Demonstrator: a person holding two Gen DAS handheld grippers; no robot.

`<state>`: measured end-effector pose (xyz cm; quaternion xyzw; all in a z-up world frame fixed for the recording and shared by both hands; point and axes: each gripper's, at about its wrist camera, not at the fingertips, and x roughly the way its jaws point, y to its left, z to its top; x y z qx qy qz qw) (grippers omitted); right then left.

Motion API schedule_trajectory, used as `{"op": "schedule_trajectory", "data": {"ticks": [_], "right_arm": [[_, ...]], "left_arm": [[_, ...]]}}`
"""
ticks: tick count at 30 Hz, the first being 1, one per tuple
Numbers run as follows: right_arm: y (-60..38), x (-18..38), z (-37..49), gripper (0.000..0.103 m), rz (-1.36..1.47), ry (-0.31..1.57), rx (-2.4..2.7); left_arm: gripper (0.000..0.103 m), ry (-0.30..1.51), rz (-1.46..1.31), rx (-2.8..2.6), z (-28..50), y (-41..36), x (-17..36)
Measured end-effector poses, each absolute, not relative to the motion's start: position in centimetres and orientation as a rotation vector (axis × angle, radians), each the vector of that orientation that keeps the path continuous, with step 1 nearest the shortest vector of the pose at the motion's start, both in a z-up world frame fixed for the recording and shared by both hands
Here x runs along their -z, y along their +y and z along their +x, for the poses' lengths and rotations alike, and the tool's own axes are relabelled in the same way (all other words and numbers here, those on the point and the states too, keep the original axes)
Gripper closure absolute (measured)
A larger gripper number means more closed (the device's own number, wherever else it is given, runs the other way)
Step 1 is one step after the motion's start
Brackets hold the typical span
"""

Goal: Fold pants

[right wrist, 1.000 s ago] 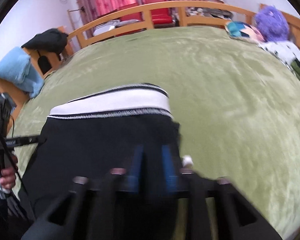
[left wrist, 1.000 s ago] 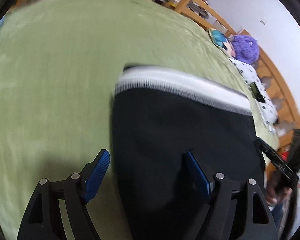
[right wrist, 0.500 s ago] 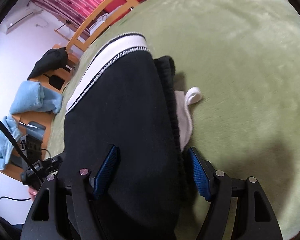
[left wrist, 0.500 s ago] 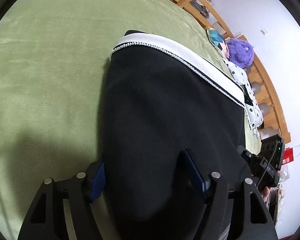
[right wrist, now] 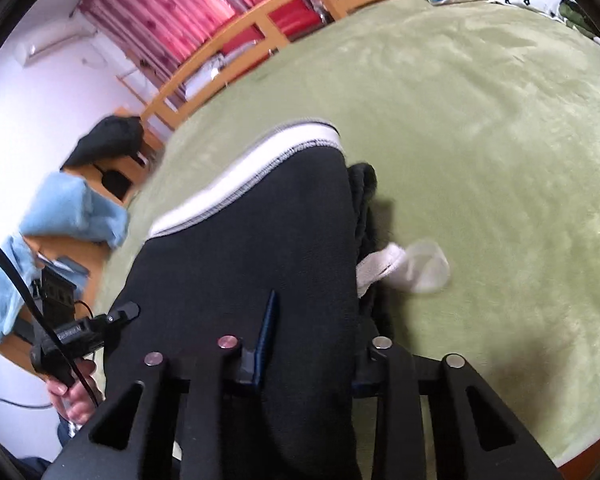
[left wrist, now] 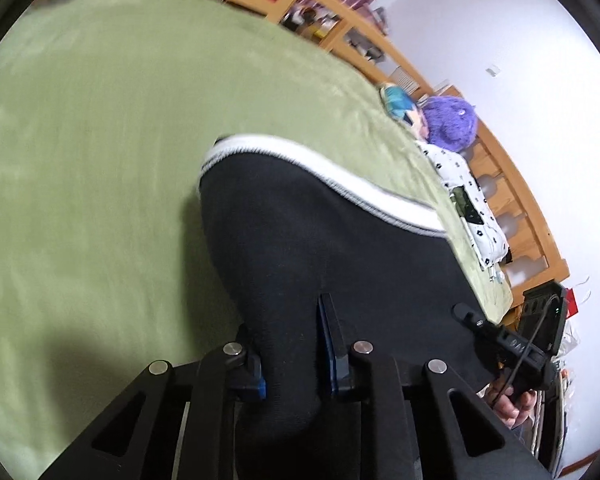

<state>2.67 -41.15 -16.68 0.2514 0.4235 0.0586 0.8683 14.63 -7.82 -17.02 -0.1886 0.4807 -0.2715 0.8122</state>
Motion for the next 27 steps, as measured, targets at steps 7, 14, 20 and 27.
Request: {"op": "schedule_trajectory", "data": {"ticks": [7, 14, 20, 27], "right_arm": [[-36.6, 14.7, 4.8, 0.080, 0.582, 0.809, -0.166], [-26.8, 15.9, 8.4, 0.079, 0.533, 0.841, -0.287], [-23.1, 17.1, 7.3, 0.057, 0.236, 0.919, -0.220], [-21.8, 11.1, 1.9, 0.066, 0.070, 0.743, -0.141]], "left_arm": [[0.085, 0.966, -0.362, 0.535, 17.4, -2.3, 13.2], [0.084, 0.965, -0.322, 0.417, 17.6, 7.4, 13.0], [0.053, 1.111, -0.255, 0.316, 16.5, 9.2, 18.5], [0.048, 0.922, -0.080, 0.276, 11.1, 7.4, 14.1]]}}
